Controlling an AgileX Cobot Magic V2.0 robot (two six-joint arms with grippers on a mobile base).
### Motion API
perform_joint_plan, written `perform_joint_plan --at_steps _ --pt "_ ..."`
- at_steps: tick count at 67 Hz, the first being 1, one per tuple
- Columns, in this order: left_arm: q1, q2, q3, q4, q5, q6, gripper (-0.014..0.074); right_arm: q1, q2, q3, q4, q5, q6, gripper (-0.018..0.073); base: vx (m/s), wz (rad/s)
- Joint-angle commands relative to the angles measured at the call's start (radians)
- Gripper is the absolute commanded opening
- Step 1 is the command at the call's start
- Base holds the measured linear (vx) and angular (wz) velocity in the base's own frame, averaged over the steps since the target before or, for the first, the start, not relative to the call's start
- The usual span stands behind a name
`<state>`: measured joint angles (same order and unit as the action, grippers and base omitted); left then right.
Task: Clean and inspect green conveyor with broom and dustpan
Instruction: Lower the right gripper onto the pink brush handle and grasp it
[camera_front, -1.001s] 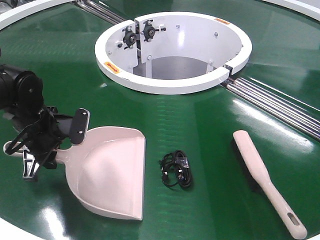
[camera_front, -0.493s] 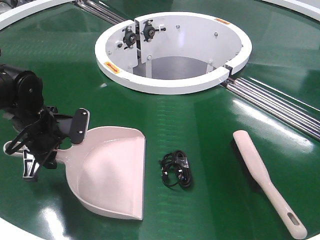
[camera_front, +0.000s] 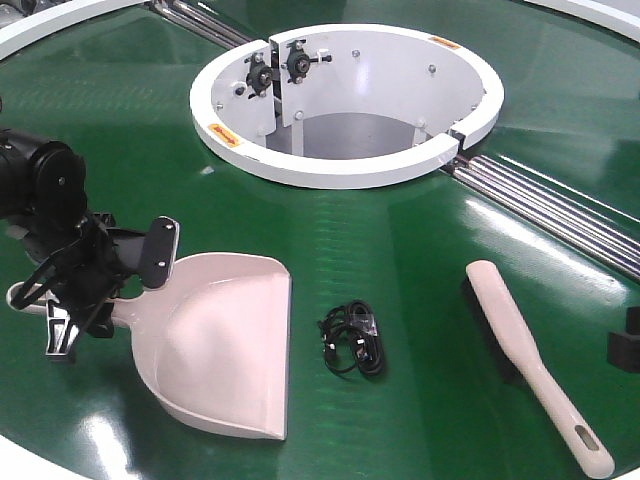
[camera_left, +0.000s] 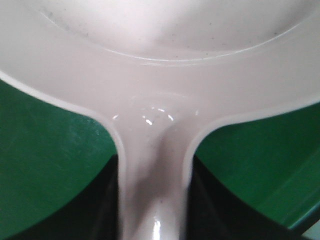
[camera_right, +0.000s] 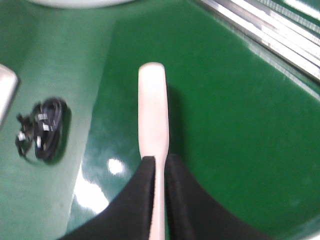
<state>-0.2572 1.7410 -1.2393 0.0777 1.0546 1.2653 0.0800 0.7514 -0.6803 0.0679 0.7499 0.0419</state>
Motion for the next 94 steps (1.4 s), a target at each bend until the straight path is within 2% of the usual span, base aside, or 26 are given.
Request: perform_joint_plan --at_steps 1,7,15,23,29,62,94 --pt "-0.009 -0.045 -0.028 -0.011 -0.03 -0.021 -0.0008 0.019 0.06 -0.083 -0.004 0.025 -0.042 0.0188 0.0 0.0" --pt "-0.009 -0.045 -0.028 -0.011 -0.03 -0.021 -0.0008 0.059 0.098 -0.108 -0.025 0.054 -0.042 0.0295 0.0 0.0" --pt "-0.009 -0.045 -0.028 -0.011 -0.03 -0.021 -0.0008 0.103 0.167 -0.136 -0.079 0.085 0.014 0.0454 0.0 0.0" --pt "-0.009 -0.045 -0.028 -0.011 -0.03 -0.021 -0.0008 0.116 0.233 -0.154 -0.096 0.105 0.061 0.0559 0.0 0.0" --pt "-0.009 -0.045 -0.028 -0.011 -0.03 -0.021 -0.0008 0.116 0.286 -0.166 -0.099 0.129 0.066 0.0603 0.0 0.0" --pt "-0.009 -0.045 -0.028 -0.011 -0.03 -0.021 -0.0008 0.116 0.618 -0.335 -0.104 0.306 0.026 0.0573 0.0 0.0" --pt "-0.009 -0.045 -0.028 -0.011 -0.03 -0.021 -0.0008 0.116 0.83 -0.337 -0.087 0.275 -0.007 0.0573 0.0 0.0"
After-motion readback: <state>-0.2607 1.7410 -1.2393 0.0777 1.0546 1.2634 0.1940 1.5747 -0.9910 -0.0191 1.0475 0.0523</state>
